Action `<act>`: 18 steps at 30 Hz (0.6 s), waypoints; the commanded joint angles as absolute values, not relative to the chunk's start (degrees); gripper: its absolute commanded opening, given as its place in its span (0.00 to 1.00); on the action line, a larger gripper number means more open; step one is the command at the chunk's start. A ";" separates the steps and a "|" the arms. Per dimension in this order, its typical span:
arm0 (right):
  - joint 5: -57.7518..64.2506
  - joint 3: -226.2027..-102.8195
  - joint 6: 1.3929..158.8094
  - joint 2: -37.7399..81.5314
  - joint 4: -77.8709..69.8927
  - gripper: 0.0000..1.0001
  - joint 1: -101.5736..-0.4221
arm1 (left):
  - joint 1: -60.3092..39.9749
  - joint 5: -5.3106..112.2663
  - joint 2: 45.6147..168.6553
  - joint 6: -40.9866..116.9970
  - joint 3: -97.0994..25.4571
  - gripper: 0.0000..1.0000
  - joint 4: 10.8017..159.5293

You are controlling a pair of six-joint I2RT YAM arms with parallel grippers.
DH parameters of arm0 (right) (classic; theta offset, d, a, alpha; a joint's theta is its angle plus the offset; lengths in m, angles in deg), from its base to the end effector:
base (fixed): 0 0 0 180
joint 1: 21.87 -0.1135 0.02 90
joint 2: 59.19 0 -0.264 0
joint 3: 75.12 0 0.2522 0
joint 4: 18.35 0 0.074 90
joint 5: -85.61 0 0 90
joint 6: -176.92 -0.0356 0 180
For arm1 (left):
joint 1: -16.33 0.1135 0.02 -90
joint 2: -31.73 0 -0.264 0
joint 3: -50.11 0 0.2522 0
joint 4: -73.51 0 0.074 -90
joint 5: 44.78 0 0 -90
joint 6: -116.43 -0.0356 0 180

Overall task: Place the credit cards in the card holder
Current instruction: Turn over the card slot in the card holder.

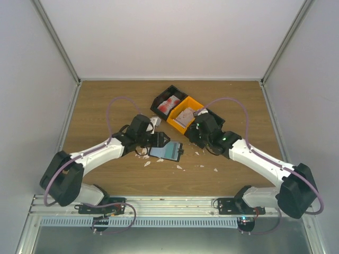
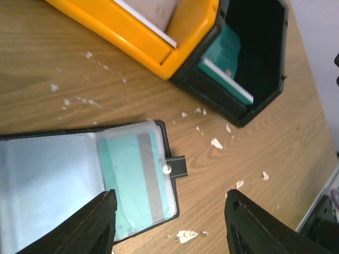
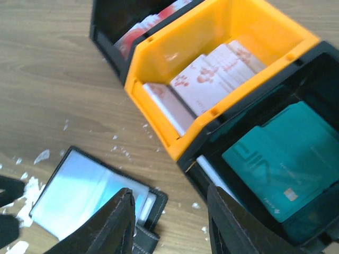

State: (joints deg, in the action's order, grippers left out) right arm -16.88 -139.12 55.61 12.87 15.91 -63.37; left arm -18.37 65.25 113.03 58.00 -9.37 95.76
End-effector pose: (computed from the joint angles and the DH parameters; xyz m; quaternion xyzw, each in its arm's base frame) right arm 0.2064 0.1723 0.2561 -0.0370 0.9096 0.1584 0.3824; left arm 0.2326 -0.1759 0.2060 0.0926 0.9045 -0.3441 0.2342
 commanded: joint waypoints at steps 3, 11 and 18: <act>-11.28 -144.22 65.45 12.78 19.11 0.47 -56.25 | -15.33 58.52 105.78 60.47 -5.93 0.69 92.28; -1.95 -149.43 78.83 18.17 23.79 0.66 -49.93 | -13.68 59.03 100.57 59.23 -1.69 0.92 83.88; -1.37 -149.68 82.56 22.39 25.90 0.78 -47.91 | -12.06 58.64 101.02 58.82 -0.17 0.99 83.59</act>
State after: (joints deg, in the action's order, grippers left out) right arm -2.89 -148.67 78.14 20.04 23.10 -48.88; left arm -12.84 60.07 101.49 59.86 -1.43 87.54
